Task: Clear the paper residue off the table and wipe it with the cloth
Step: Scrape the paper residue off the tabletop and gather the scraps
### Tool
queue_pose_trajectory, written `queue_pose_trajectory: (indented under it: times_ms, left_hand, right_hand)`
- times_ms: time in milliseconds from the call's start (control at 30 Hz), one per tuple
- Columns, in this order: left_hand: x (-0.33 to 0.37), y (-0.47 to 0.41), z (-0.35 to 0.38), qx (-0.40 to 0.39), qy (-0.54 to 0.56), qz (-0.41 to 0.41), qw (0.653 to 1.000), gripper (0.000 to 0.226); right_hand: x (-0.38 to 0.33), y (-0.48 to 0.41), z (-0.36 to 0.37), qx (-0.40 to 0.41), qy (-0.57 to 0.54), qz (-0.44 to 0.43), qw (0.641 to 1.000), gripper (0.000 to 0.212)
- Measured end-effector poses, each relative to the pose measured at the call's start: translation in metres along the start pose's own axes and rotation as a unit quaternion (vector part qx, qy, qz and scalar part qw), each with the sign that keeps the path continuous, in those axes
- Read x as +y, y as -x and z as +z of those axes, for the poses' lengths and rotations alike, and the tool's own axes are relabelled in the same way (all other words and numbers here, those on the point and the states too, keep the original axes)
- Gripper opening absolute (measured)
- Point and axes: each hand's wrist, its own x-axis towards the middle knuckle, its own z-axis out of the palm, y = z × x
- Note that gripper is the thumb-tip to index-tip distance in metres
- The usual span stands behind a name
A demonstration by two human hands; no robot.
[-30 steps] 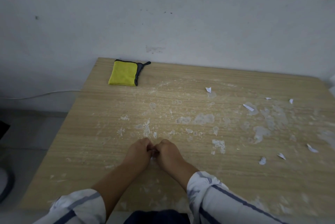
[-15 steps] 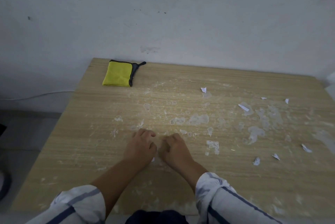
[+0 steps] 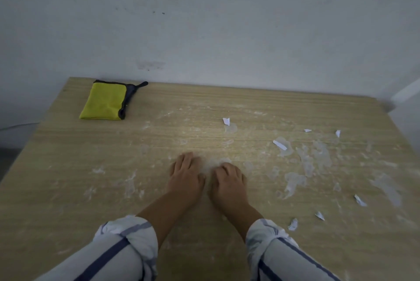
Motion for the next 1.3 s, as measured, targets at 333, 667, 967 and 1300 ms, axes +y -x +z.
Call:
queue_pose_trajectory:
  times_ms: [333,667,967,1300]
  left_hand:
    - [0.027,-0.040,0.016,0.038,-0.036,-0.012,0.999,0.061]
    - [0.027,-0.046,0.019,0.086,-0.057,-0.008,0.995,0.067]
    - [0.075,-0.109,0.003,0.082,0.038,-0.020,0.996,0.046]
    - [0.098,-0.163,-0.010,0.016,-0.024,0.059,0.998,0.028]
  right_hand:
    - [0.070,-0.052,-0.030,0.084,0.000,0.087,0.993,0.037]
    - [0.121,-0.073,-0.062,0.097,-0.019,0.216,0.971,0.049]
    - [0.142,-0.086,-0.073,0.092,-0.029,0.215,0.972,0.043]
    - [0.150,-0.088,-0.068,0.127,-0.036,0.115,0.985,0.015]
